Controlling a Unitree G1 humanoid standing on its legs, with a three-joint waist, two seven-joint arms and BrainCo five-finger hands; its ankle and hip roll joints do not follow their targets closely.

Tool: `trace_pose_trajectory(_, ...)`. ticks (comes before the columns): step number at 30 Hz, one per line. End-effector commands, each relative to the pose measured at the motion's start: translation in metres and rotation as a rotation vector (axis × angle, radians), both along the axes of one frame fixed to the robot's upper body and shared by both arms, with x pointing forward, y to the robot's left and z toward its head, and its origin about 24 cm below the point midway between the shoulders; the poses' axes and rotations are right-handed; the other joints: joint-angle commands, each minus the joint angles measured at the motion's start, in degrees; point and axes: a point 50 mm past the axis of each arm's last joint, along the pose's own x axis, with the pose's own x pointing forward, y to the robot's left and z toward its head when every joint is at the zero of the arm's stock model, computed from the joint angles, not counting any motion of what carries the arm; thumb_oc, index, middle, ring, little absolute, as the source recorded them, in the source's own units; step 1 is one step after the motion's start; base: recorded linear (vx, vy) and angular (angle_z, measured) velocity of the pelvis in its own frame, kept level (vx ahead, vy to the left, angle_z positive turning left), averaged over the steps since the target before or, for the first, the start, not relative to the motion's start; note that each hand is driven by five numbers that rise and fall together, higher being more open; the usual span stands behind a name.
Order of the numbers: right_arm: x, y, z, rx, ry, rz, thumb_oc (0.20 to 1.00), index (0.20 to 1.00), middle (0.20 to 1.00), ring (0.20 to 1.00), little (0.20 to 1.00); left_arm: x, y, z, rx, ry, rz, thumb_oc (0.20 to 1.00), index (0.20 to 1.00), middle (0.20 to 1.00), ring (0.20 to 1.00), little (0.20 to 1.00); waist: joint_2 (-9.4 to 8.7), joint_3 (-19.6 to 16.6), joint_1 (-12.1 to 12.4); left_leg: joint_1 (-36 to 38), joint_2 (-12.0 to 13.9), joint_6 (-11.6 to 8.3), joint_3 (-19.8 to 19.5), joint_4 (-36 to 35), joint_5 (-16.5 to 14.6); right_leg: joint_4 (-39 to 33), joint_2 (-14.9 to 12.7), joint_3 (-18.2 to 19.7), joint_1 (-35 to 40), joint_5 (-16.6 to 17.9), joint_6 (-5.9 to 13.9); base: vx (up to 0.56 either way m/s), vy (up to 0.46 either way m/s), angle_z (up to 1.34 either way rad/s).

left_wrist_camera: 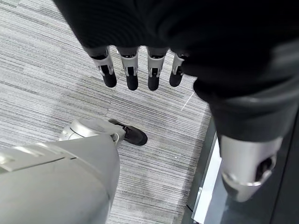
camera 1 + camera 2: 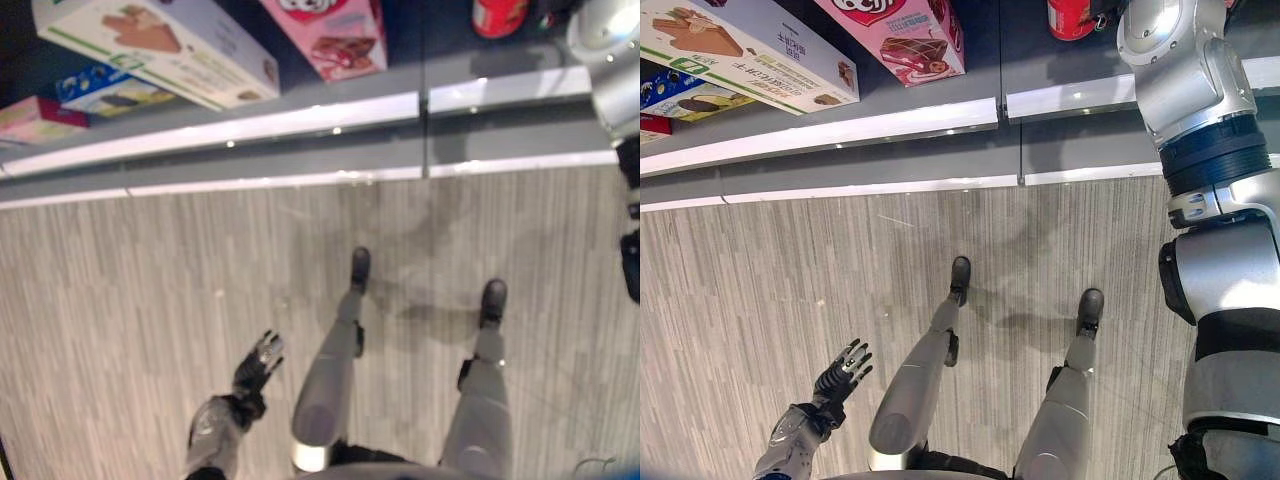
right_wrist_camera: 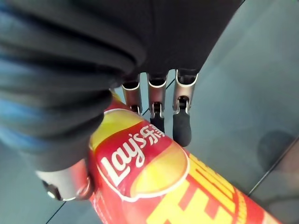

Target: Put the goods on the table back onto the shelves and tidy them up.

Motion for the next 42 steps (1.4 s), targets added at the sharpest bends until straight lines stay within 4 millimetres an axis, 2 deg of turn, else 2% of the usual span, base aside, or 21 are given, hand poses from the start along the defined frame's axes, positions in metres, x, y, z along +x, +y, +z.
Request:
trace_pose_trajectory(1,-0.038,0.017,0.057,-0.147,-0.224,-0.003,0.200,0.200,0.200,0.200,0.200,0.000,-0.036,0.005,-0.070,-0.056,-0.099,1.000,1.000,1.000,1.000,1.000,13.41,1.3,0.5,3.4,9.6,1.76,-2.4,-1.2,-5.6,8.0,-5.8,5.8,-2.9,-0.3,-5.08,0.00,0.034,0.00)
trace_pose_trajectory(10,-0.036,0.018,0.053,-0.146,-0.215,0.012,0.200,0.200,0.200,0.200,0.200,0.001,-0.040,0.004,-0.081,-0.059,-0.108,1.000,1.000,1.000,1.000,1.000,13.73,1.3,0.3,3.9,9.6,1.72,-2.2,-1.2,-5.9,7.8,-6.0,5.9,-2.6,-0.3,-4.98,0.00,0.003,0.00)
trace_pose_trajectory(11,-0.035,0.019,0.052,-0.145,-0.214,0.013,0.222,0.222,0.222,0.222,0.222,0.001,-0.040,0.004,-0.081,-0.059,-0.109,1.000,1.000,1.000,1.000,1.000,13.70,1.3,0.3,3.9,9.6,1.71,-2.2,-1.2,-5.9,7.8,-5.9,5.8,-2.5,-0.3,-4.99,0.00,0.000,0.00)
trace_pose_trajectory(12,-0.034,0.019,0.051,-0.141,-0.212,0.016,0.592,0.592,0.592,0.592,0.592,0.002,-0.041,0.005,-0.083,-0.060,-0.110,1.000,1.000,1.000,1.000,1.000,13.65,1.3,0.4,4.0,9.6,1.67,-2.2,-1.2,-5.9,7.7,-5.9,5.7,-2.3,-0.3,-5.00,0.00,0.000,0.00)
trace_pose_trajectory(13,-0.034,0.019,0.050,-0.139,-0.212,0.018,0.592,0.592,0.592,0.592,0.592,0.002,-0.041,0.005,-0.083,-0.062,-0.109,1.000,1.000,1.000,1.000,1.000,13.63,1.3,0.4,4.0,9.6,1.65,-2.2,-1.2,-5.9,7.7,-5.9,5.7,-2.3,-0.4,-4.99,0.00,0.000,0.00)
trace_pose_trajectory(14,-0.034,0.019,0.050,-0.138,-0.213,0.018,0.953,0.953,0.953,0.953,0.953,0.002,-0.041,0.005,-0.082,-0.062,-0.109,1.000,1.000,1.000,1.000,1.000,13.57,1.3,0.4,4.1,9.6,1.62,-2.1,-1.2,-5.9,7.6,-5.9,5.5,-2.1,-0.4,-5.00,0.00,0.000,0.00)
trace_pose_trajectory(15,-0.034,0.019,0.050,-0.137,-0.213,0.018,1.000,1.000,1.000,1.000,1.000,0.002,-0.041,0.005,-0.081,-0.061,-0.110,1.000,1.000,1.000,1.000,1.000,13.56,1.3,0.4,4.1,9.6,1.61,-2.1,-1.2,-5.9,7.5,-5.9,5.5,-2.1,-0.4,-5.00,0.00,0.000,0.00)
trace_pose_trajectory(30,-0.030,0.013,0.039,-0.092,-0.217,0.023,1.000,1.000,1.000,1.000,1.000,-0.001,-0.047,0.003,-0.091,-0.053,-0.123,1.000,1.000,1.000,1.000,1.000,13.41,1.3,-0.6,5.6,9.9,1.27,-1.1,-1.2,-5.4,7.2,-6.1,4.8,-1.3,-0.7,-5.13,0.00,0.000,0.00)
trace_pose_trajectory(34,-0.042,0.012,0.036,-0.094,-0.286,0.050,1.000,1.000,1.000,1.000,1.000,-0.002,-0.048,0.001,-0.097,-0.046,-0.123,1.000,1.000,1.000,1.000,1.000,12.57,1.3,-1.4,6.9,9.8,1.16,-0.8,-1.2,-5.9,6.4,-6.0,4.2,0.1,-0.8,-5.29,0.00,-0.001,-0.01)
trace_pose_trajectory(36,-0.057,0.016,0.037,-0.097,-0.368,0.091,1.000,1.000,1.000,1.000,1.000,-0.001,-0.052,0.000,-0.110,-0.043,-0.119,1.000,1.000,1.000,1.000,1.000,11.56,1.3,-2.4,7.7,10.0,1.14,-0.6,-1.2,-6.3,5.7,-5.5,3.8,0.9,-1.0,-5.45,0.00,0.000,0.00)
trace_pose_trajectory(42,-0.082,0.014,0.013,-0.097,-0.453,0.168,1.000,1.000,1.000,1.000,1.000,0.000,-0.051,0.000,-0.096,-0.041,-0.116,1.000,1.000,1.000,1.000,1.000,8.40,1.3,-4.5,9.2,10.3,0.96,-0.4,-1.2,-6.4,5.0,-4.6,3.0,2.6,-1.0,-5.75,0.00,-0.040,0.00)
